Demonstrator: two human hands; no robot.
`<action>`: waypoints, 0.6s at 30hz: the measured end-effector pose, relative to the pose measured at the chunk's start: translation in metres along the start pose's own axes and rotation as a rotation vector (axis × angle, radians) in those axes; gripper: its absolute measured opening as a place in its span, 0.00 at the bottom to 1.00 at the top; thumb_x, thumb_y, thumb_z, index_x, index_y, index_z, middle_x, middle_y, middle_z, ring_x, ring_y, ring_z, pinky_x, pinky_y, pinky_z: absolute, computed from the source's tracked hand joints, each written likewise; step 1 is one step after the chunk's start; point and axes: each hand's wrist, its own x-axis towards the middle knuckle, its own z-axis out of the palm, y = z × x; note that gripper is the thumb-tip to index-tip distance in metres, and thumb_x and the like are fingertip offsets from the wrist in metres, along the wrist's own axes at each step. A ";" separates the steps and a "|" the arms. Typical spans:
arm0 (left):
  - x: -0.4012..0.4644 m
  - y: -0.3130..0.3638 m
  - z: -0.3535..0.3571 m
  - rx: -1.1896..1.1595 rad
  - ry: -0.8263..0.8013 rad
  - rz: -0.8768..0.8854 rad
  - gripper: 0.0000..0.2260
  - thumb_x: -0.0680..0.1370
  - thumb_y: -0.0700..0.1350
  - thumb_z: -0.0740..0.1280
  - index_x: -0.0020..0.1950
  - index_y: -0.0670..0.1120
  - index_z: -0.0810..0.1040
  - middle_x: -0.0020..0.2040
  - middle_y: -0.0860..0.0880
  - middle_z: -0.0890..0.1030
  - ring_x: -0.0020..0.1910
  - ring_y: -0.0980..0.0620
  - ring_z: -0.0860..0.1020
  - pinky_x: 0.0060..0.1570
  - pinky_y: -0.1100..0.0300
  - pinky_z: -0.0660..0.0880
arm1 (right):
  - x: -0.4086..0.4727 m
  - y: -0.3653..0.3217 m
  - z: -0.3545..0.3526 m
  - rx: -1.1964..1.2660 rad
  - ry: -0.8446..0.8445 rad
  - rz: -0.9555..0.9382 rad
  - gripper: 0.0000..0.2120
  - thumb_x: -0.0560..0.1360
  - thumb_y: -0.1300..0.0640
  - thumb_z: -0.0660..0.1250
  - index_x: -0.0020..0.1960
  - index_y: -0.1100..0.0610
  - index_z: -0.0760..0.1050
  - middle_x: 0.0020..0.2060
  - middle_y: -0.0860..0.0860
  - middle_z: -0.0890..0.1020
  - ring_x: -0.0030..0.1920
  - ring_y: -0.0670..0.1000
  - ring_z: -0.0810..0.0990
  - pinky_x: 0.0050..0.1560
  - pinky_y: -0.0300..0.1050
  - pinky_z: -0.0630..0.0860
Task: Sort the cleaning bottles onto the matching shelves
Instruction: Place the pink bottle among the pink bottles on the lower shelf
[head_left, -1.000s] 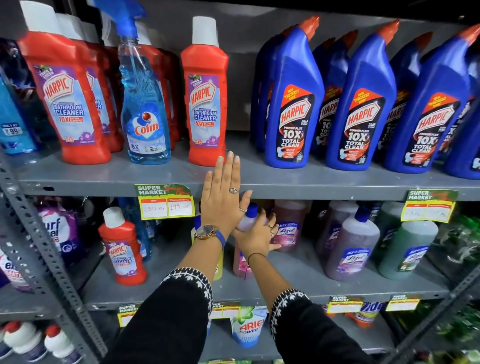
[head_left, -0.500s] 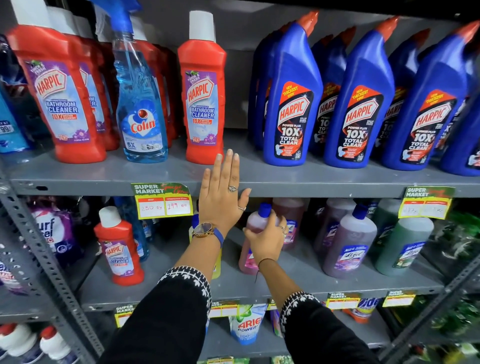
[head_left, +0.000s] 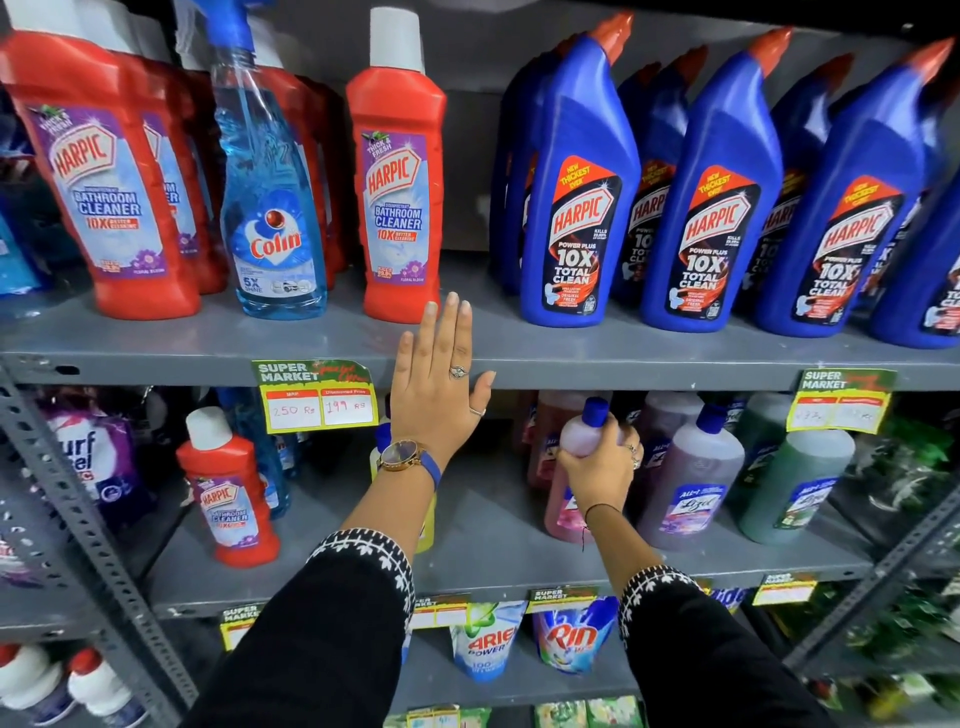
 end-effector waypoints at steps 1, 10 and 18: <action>0.000 0.000 0.000 0.002 -0.004 -0.003 0.32 0.80 0.54 0.53 0.78 0.43 0.43 0.75 0.44 0.58 0.77 0.50 0.41 0.75 0.53 0.43 | 0.001 0.001 0.001 -0.001 -0.005 -0.007 0.36 0.59 0.52 0.77 0.62 0.53 0.67 0.63 0.59 0.67 0.63 0.64 0.65 0.61 0.62 0.71; 0.001 0.000 -0.004 0.025 -0.043 -0.013 0.33 0.80 0.54 0.55 0.78 0.42 0.43 0.74 0.43 0.64 0.77 0.47 0.45 0.74 0.52 0.46 | 0.003 0.000 0.001 -0.008 -0.038 -0.005 0.39 0.60 0.52 0.78 0.66 0.54 0.65 0.66 0.60 0.64 0.66 0.64 0.61 0.64 0.63 0.67; 0.006 0.001 -0.014 0.034 -0.159 -0.032 0.32 0.79 0.54 0.54 0.78 0.42 0.49 0.75 0.42 0.64 0.75 0.44 0.56 0.74 0.51 0.49 | 0.002 -0.002 -0.006 -0.024 -0.121 0.037 0.41 0.63 0.52 0.78 0.70 0.52 0.60 0.73 0.59 0.58 0.74 0.62 0.52 0.68 0.71 0.56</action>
